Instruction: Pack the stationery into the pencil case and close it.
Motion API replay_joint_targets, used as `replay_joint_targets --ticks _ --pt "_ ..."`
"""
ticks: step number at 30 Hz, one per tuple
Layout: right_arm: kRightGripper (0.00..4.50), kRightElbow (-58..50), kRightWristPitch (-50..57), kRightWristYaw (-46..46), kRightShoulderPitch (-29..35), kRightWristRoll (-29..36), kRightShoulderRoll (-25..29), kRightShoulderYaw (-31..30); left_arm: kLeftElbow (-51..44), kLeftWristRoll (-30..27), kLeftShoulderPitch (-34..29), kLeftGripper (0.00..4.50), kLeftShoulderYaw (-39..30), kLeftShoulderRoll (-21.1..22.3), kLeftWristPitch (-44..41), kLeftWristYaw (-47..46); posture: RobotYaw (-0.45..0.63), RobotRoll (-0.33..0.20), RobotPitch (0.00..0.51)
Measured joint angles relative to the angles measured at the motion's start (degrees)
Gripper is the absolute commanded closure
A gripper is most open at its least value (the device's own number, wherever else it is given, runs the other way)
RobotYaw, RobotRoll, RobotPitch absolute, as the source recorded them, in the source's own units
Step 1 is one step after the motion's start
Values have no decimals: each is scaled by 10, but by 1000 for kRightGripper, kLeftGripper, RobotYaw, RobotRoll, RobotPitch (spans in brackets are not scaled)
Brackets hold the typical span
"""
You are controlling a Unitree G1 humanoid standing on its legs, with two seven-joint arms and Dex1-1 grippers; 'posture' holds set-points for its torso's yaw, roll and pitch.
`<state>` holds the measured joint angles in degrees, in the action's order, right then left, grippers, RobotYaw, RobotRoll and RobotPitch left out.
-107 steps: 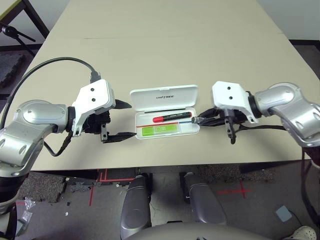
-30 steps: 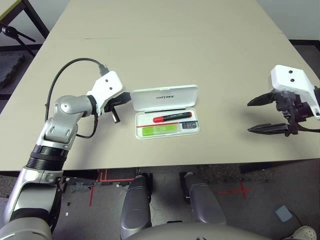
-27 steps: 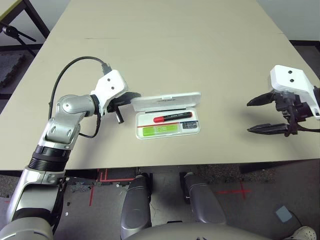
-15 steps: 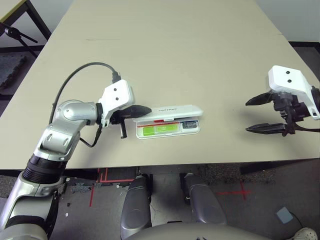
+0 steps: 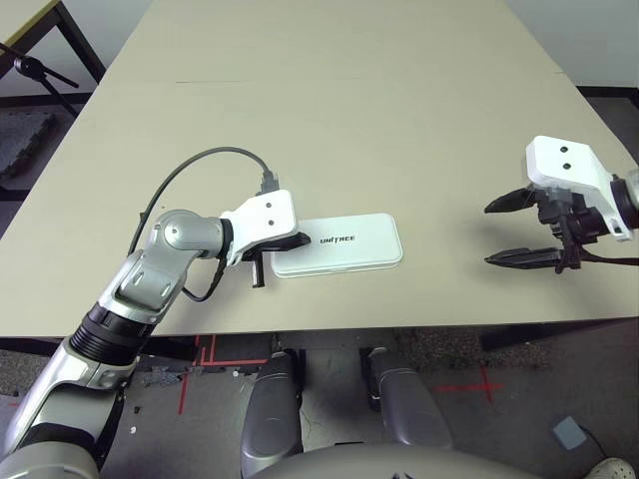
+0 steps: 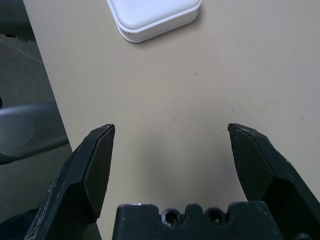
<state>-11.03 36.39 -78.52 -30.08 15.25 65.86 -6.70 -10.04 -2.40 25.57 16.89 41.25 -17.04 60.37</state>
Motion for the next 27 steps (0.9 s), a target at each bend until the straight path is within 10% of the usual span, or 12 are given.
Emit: replay_joint_targets --ticks 7,17,27 --pt "0 27 -9 56 -11 -1 -72 7 35 -36 -19 3864 -58 -69 23 -54 -116 0 209" --pt "0 90 -5 292 -51 24 -305 89 112 -106 8 38 -265 -117 33 -224 -97 0 217" --pt "0 243 -165 564 -54 -30 -429 187 153 -115 8 10 -351 -139 30 -374 -73 0 207"
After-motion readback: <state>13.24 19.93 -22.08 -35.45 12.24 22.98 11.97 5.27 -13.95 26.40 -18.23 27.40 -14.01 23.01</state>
